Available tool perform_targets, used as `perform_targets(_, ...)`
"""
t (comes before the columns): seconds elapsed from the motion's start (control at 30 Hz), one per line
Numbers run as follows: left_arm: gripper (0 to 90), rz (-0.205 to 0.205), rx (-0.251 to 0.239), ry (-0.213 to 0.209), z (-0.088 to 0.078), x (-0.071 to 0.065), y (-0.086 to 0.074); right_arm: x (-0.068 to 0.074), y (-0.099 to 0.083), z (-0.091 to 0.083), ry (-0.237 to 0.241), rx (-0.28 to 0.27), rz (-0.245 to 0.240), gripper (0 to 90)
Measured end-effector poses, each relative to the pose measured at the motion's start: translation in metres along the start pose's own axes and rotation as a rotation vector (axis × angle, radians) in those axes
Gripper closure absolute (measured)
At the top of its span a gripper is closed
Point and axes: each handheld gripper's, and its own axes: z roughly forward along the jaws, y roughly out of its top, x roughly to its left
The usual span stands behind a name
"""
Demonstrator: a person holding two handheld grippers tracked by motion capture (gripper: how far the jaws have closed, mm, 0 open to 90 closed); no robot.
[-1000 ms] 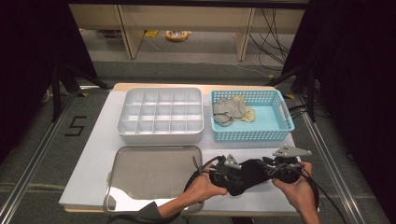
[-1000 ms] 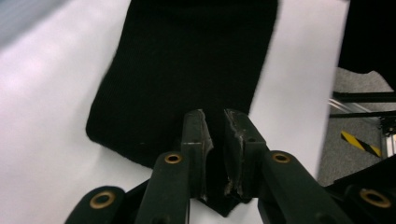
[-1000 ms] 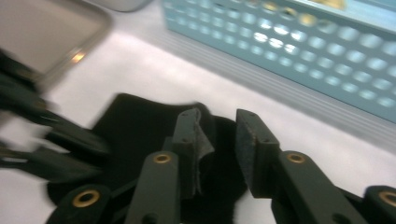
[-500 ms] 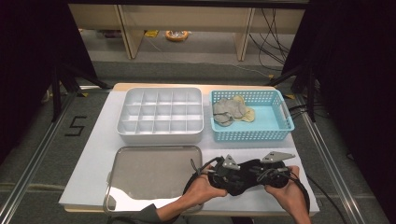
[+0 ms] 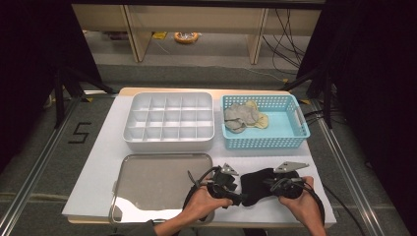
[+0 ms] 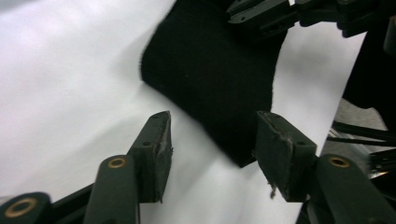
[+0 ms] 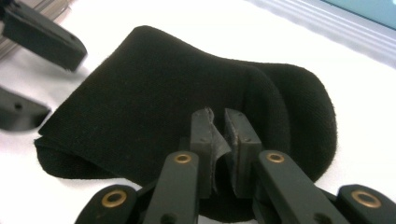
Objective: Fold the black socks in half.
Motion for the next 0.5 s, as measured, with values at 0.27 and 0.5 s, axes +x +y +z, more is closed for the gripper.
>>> perform_targets(0.27, 59.5, -0.005, 0.010, -0.032, 0.019, -0.004, 0.006, 0.000, 0.000, -0.002, 0.010, 0.009, 0.010, 81.4)
perform_targets(0.5, 81.4, 0.060, 0.003, -0.039, 0.001, -0.001, 0.005, 0.003, 0.000, -0.003, 0.034, -0.011, 0.028, 80.9)
